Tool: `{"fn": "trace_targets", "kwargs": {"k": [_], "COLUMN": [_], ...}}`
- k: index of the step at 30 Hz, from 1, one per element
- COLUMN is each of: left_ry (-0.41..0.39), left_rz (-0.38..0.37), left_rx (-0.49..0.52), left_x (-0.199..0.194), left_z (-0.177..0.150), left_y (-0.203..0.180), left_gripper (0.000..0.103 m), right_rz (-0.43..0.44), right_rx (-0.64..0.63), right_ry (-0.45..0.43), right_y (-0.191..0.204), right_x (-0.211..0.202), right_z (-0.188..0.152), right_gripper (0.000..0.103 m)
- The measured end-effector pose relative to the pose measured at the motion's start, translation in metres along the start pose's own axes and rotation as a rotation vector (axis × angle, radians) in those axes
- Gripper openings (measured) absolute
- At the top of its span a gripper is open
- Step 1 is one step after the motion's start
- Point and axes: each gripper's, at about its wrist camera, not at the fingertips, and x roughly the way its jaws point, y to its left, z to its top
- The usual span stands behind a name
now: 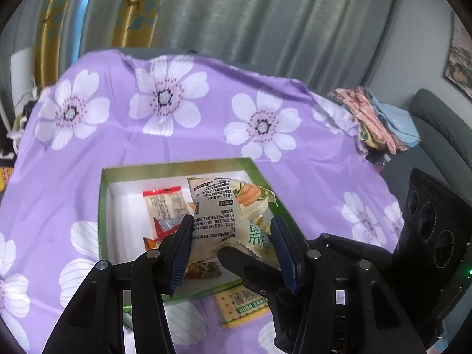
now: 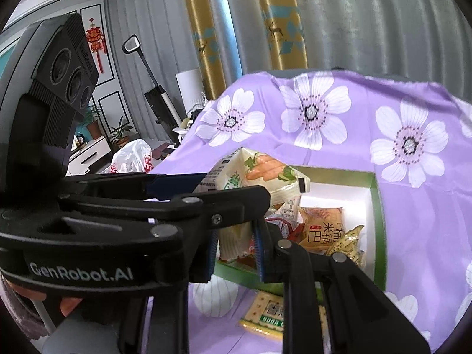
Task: Organize snacks
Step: 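Lower the cream bag into the box and open the left gripper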
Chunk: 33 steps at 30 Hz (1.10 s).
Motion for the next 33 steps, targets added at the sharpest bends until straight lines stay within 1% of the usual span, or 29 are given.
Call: {"fn": "trace_targets", "kwargs": {"k": [8, 16, 20, 22, 23, 25, 27, 29, 31, 32, 33], "left_ry": [0.084, 0.148, 0.163, 0.165, 0.166, 0.17, 0.164, 0.155, 0.15, 0.143, 0.138], "left_rz": [0.0, 0.008, 0.009, 0.002, 0.003, 0.017, 0.024, 0.027, 0.016, 0.015, 0.019], "left_rx": [-0.081, -0.15, -0.164, -0.168, -0.17, -0.176, -0.193, -0.211, -0.222, -0.23, -0.234], "left_x": [0.042, 0.067, 0.072, 0.073, 0.073, 0.072, 0.069, 0.062, 0.054, 0.049, 0.045], "left_z": [-0.001, -0.005, -0.007, -0.007, -0.007, -0.006, -0.006, -0.006, -0.008, -0.01, -0.012], "left_y": [0.025, 0.044, 0.048, 0.049, 0.049, 0.051, 0.055, 0.059, 0.062, 0.064, 0.065], "left_gripper": [0.053, 0.053, 0.053, 0.053, 0.053, 0.06, 0.074, 0.079, 0.079, 0.082, 0.086], "right_rz": [-0.008, -0.031, -0.044, -0.045, -0.046, -0.05, -0.06, -0.067, -0.071, -0.073, -0.076], "right_rx": [0.037, 0.05, 0.053, 0.06, 0.062, 0.066, 0.069, 0.078, 0.091, 0.099, 0.107], "right_ry": [0.093, 0.176, 0.195, 0.203, 0.204, 0.202, 0.19, 0.179, 0.161, 0.15, 0.139], "right_y": [-0.018, -0.024, -0.027, -0.029, -0.03, -0.031, -0.033, -0.035, -0.037, -0.039, -0.04], "right_x": [0.041, 0.07, 0.075, 0.077, 0.077, 0.075, 0.068, 0.061, 0.051, 0.043, 0.035], "right_z": [-0.008, -0.014, -0.017, -0.017, -0.017, -0.017, -0.017, -0.016, -0.016, -0.017, -0.019], "right_gripper": [0.023, 0.026, 0.027, 0.032, 0.036, 0.05, 0.051, 0.051, 0.055, 0.057, 0.062]}}
